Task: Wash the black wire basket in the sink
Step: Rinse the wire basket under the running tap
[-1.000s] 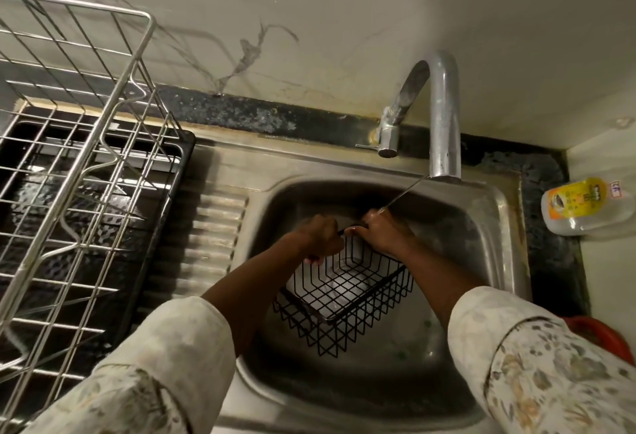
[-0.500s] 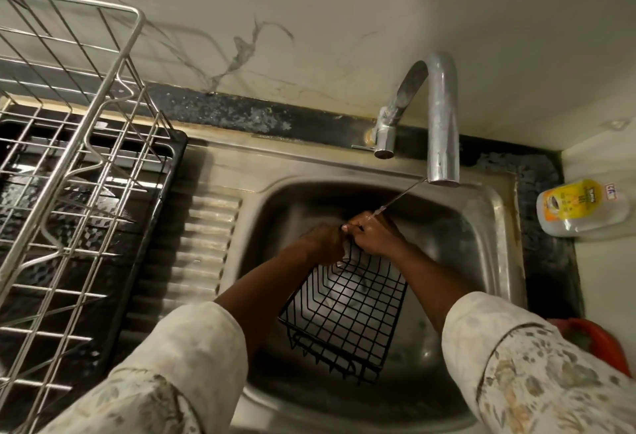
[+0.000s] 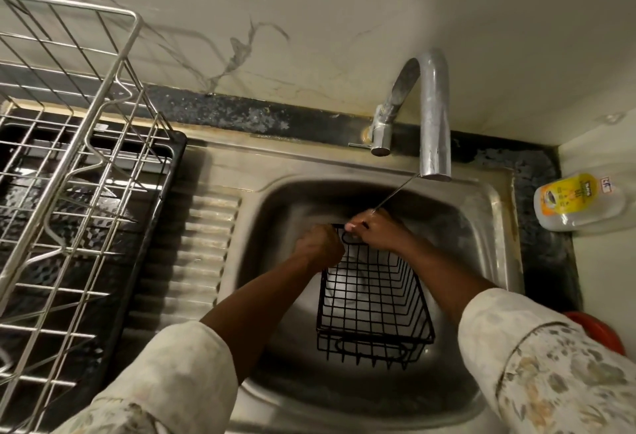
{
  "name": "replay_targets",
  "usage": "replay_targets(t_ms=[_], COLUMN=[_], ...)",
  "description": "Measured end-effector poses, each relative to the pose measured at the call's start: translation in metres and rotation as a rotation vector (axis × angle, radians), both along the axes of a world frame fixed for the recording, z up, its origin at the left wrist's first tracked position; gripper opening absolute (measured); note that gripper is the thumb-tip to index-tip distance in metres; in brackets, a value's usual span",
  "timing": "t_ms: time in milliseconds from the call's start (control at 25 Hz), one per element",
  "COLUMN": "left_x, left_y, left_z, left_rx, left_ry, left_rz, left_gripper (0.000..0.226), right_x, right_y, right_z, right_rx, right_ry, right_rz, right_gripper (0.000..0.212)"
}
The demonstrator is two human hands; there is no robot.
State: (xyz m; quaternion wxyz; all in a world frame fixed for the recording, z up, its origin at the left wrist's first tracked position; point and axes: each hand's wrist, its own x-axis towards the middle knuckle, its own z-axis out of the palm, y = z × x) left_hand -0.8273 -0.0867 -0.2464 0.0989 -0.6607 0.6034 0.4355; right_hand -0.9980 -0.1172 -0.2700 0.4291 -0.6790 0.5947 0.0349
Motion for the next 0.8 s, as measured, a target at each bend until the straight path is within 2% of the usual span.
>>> replay_targets(t_ms=[160, 360, 560, 640, 800], left_x=[0.01, 0.027, 0.026, 0.035, 0.042], left_y=[-0.009, -0.014, -0.008, -0.008, -0.008], left_z=[0.011, 0.007, 0.004, 0.008, 0.02], left_rx=[-0.123, -0.046, 0.01, 0.05, -0.082], left_ry=[-0.043, -0.077, -0.089, -0.114, -0.308], left_rz=[0.039, 0.071, 0.093, 0.105, -0.11], left_gripper=[0.023, 0.015, 0.019, 0.021, 0.034], right_x=[0.024, -0.019, 0.001, 0.009, 0.018], right_y=[-0.01, -0.01, 0.001, -0.001, 0.005], right_z=[-0.009, -0.005, -0.012, -0.015, -0.013], right_rx=[-0.017, 0.033, 0.024, 0.023, 0.142], right_ry=[-0.099, 0.021, 0.067, 0.094, 0.016], right_rz=[-0.093, -0.149, -0.28, -0.372, -0.383], right_gripper=[0.02, 0.021, 0.016, 0.023, 0.019])
